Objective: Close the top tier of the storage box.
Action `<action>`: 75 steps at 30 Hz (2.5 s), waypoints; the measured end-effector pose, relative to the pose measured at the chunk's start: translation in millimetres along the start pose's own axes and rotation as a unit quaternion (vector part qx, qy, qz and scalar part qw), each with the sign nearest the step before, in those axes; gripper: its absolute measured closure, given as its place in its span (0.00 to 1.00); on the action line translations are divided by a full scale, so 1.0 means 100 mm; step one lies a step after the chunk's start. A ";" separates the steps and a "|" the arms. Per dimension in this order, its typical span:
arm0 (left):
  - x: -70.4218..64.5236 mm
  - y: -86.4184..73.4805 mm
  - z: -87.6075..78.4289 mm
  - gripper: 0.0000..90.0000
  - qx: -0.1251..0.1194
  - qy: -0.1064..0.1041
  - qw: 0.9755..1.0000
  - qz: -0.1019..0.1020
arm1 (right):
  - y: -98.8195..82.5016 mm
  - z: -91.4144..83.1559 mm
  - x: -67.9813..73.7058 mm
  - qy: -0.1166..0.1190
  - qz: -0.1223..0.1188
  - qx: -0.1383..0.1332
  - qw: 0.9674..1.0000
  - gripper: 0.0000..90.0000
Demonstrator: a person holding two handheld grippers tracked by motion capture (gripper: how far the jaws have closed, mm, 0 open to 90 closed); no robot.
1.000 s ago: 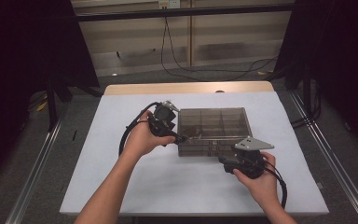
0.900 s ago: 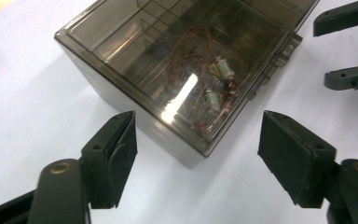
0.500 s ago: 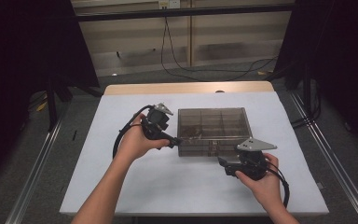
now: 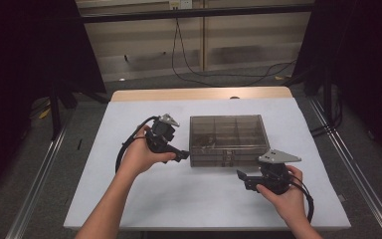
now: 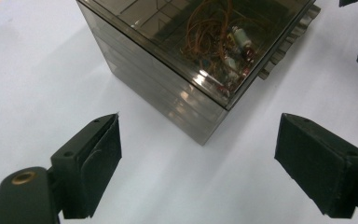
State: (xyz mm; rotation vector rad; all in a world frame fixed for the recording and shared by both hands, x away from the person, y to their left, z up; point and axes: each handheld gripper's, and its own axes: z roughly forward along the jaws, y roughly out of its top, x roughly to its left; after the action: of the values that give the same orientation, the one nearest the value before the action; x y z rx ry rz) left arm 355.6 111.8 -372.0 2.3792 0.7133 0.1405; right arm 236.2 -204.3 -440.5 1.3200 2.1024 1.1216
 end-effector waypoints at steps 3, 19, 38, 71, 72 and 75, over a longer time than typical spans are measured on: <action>0.01 -0.03 -0.01 0.14 0.000 0.001 1.000 0.000 | -0.02 -0.02 -0.02 0.001 -0.001 -0.001 1.000 0.22; 0.04 -0.21 0.01 0.11 -0.012 0.003 1.000 -0.007 | -0.09 -0.06 -0.07 0.002 -0.007 0.002 1.000 0.19; 0.05 -0.37 0.05 0.11 -0.007 0.005 1.000 -0.007 | -0.19 -0.11 -0.18 -0.011 -0.009 0.011 1.000 0.17; 0.23 -0.77 0.01 0.11 -0.023 0.015 0.999 -0.038 | -0.33 -0.18 -0.33 -0.018 -0.004 0.017 1.000 0.15; 0.24 -0.78 0.00 0.11 -0.020 0.019 0.999 -0.037 | -0.33 -0.18 -0.33 -0.019 -0.002 0.017 1.000 0.15; 0.25 -0.83 0.01 0.10 -0.025 0.017 0.999 -0.039 | -0.34 -0.19 -0.35 -0.019 -0.005 0.017 1.000 0.15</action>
State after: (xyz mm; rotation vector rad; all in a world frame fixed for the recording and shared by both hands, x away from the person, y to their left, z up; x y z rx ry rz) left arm 338.9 178.5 -425.4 2.3035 0.8083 0.1635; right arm 220.8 -250.1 -458.8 1.3340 2.1076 1.0540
